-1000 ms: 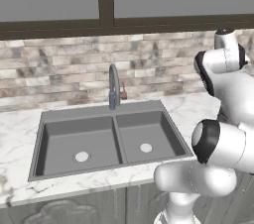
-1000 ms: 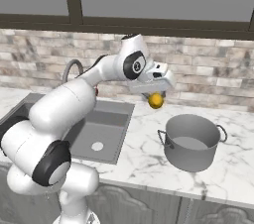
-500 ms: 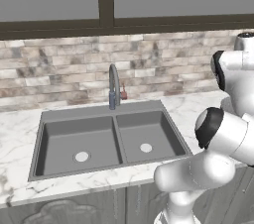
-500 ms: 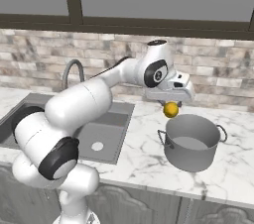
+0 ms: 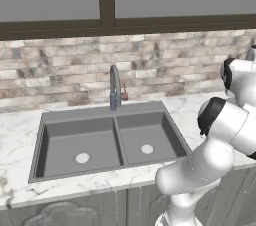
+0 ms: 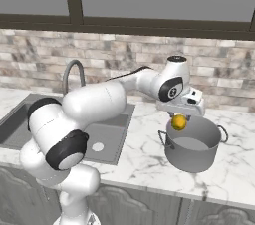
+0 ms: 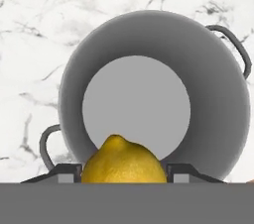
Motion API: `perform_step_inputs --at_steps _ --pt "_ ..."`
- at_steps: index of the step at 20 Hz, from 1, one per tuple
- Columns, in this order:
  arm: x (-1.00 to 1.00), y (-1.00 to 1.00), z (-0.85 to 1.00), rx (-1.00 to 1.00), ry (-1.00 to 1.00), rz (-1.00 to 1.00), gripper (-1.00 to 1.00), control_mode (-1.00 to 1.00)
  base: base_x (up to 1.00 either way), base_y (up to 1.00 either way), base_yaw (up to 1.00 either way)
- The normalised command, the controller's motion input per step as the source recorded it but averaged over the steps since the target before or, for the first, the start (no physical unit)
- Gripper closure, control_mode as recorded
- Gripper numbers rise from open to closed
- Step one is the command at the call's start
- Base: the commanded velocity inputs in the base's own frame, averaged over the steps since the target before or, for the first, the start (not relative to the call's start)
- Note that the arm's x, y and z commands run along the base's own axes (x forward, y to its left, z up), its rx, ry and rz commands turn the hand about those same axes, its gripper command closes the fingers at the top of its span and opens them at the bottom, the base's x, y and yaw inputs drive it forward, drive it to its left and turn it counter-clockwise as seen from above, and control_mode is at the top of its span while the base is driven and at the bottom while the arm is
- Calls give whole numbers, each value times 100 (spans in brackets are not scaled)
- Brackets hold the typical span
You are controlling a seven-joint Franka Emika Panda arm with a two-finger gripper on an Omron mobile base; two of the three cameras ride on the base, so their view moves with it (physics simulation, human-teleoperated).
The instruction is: Dump the lemon from the pot into the sink. Then turn on the water and wash the lemon. Then turn off the water and put the lemon back in the pot.
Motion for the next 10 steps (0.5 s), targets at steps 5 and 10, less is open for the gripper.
perform_step_inputs --at_steps 5,10 --pt "0 -27 -53 3 -6 0 100 -100 0 0 0" --pt "1 -25 -58 1 -5 0 100 -100 0 0 0"
